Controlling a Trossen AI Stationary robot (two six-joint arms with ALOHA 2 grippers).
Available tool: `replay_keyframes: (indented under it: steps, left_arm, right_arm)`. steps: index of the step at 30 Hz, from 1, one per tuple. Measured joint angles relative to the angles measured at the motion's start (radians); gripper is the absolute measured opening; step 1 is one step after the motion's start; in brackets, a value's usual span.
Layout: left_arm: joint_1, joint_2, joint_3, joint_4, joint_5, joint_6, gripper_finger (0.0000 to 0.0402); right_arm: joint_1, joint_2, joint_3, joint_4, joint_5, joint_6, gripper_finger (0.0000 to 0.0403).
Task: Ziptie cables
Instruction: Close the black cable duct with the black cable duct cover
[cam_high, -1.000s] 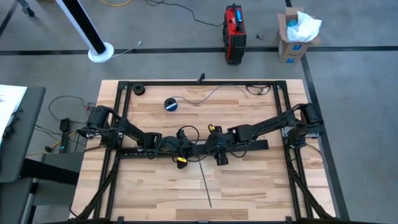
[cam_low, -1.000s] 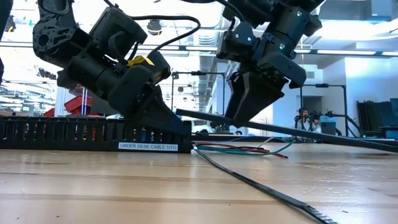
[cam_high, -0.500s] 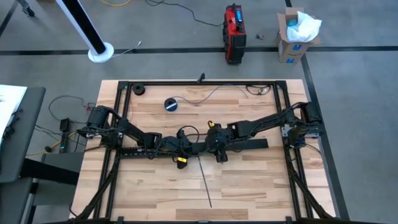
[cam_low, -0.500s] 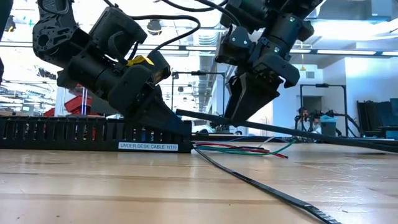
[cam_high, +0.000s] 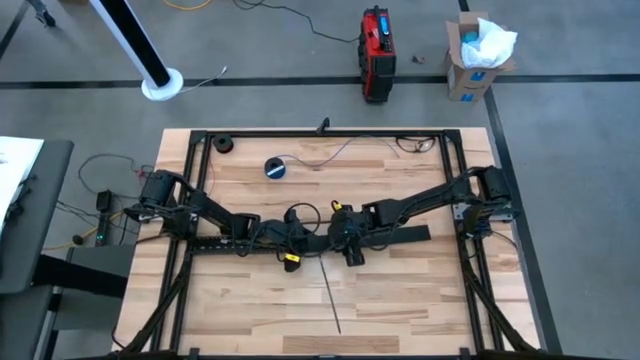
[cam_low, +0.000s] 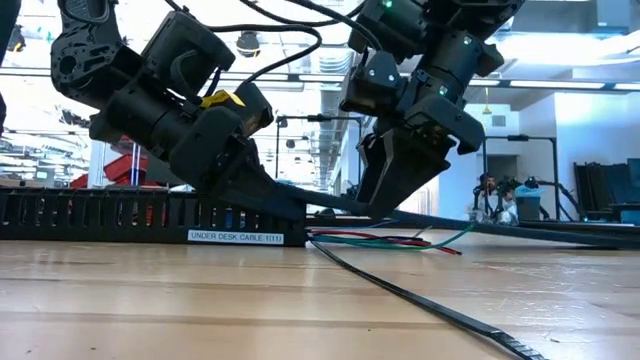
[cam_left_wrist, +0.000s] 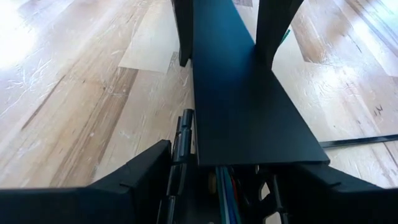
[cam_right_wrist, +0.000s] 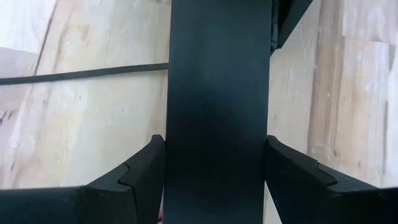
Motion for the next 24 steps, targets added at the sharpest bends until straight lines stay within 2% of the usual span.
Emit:
replay_keyframes:
  steps: [8,24]
  left_arm:
    - [0.000,0.000,0.002,-0.001,0.003,-0.012,0.0230]
    - [0.000,0.000,0.002,-0.004,0.007,0.001,0.0230]
  right_arm:
    - [-0.013,-0.115,0.000,-0.015,0.057,-0.007,0.0226]
    - [-0.009,-0.034,-0.003,-0.007,0.005,-0.007,0.0226]
